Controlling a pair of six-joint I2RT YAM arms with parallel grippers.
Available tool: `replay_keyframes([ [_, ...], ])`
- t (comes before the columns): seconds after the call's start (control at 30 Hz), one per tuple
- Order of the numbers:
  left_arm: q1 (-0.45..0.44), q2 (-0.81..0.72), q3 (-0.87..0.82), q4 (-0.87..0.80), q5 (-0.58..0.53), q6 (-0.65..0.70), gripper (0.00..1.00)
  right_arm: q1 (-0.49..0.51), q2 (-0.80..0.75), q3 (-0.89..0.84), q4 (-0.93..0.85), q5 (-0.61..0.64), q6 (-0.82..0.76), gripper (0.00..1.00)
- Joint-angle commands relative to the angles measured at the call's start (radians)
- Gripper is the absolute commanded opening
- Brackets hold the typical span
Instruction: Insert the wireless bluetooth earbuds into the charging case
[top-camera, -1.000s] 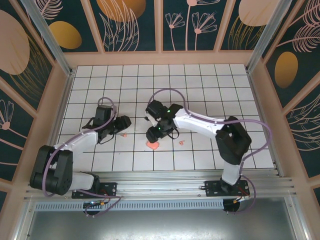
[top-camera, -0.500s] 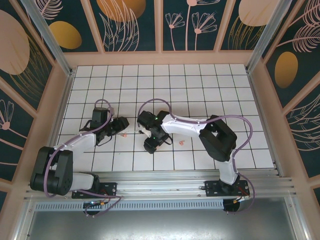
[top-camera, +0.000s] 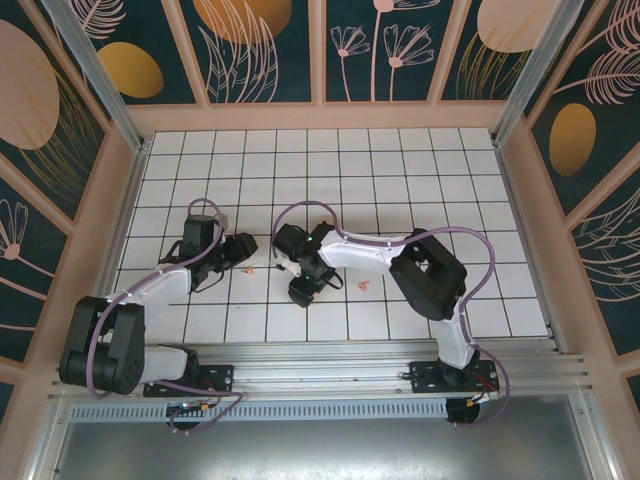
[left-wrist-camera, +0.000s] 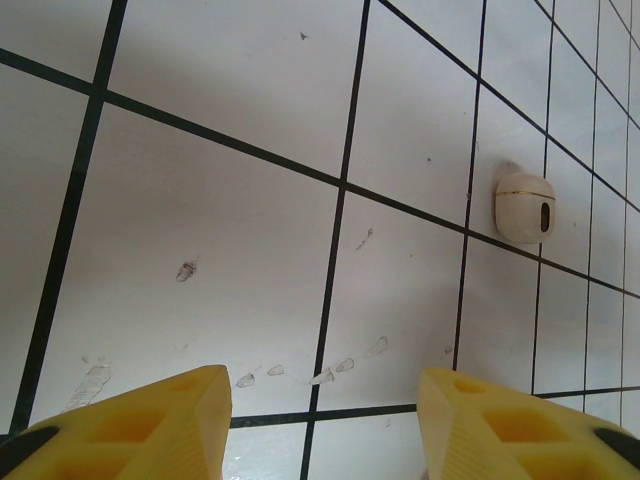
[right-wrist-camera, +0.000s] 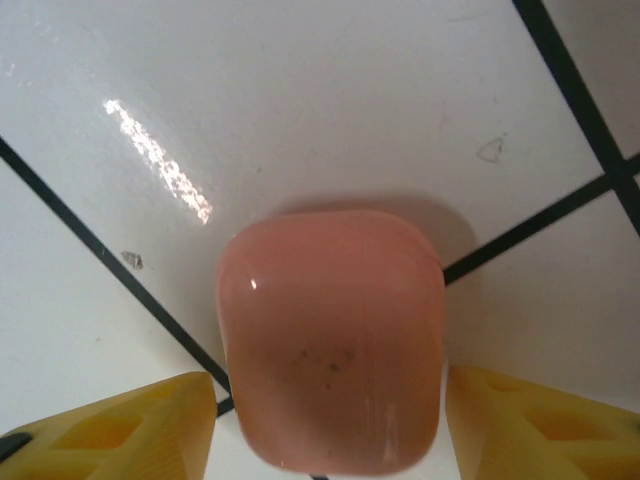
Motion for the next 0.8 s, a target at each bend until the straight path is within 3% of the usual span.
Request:
replay_keyframes([
  [0.0, 0.007, -0.019, -0.006, 0.015, 0.026, -0.013, 0.52, -0.001, 0.021, 0.018, 0.021, -0.005, -0.03, 0.58],
  [0.27, 0.006, -0.029, 0.03, -0.027, 0.076, 0.017, 0.5, -0.012, -0.066, -0.057, 0.124, 0.022, -0.037, 0.42],
  [0.5, 0.005, -0.106, 0.085, -0.084, 0.254, 0.148, 0.46, -0.03, -0.329, -0.3, 0.521, 0.042, -0.022, 0.38],
  [0.77, 0.003, -0.199, 0.166, -0.151, 0.529, 0.281, 0.47, -0.03, -0.561, -0.548, 0.942, 0.047, -0.156, 0.37],
])
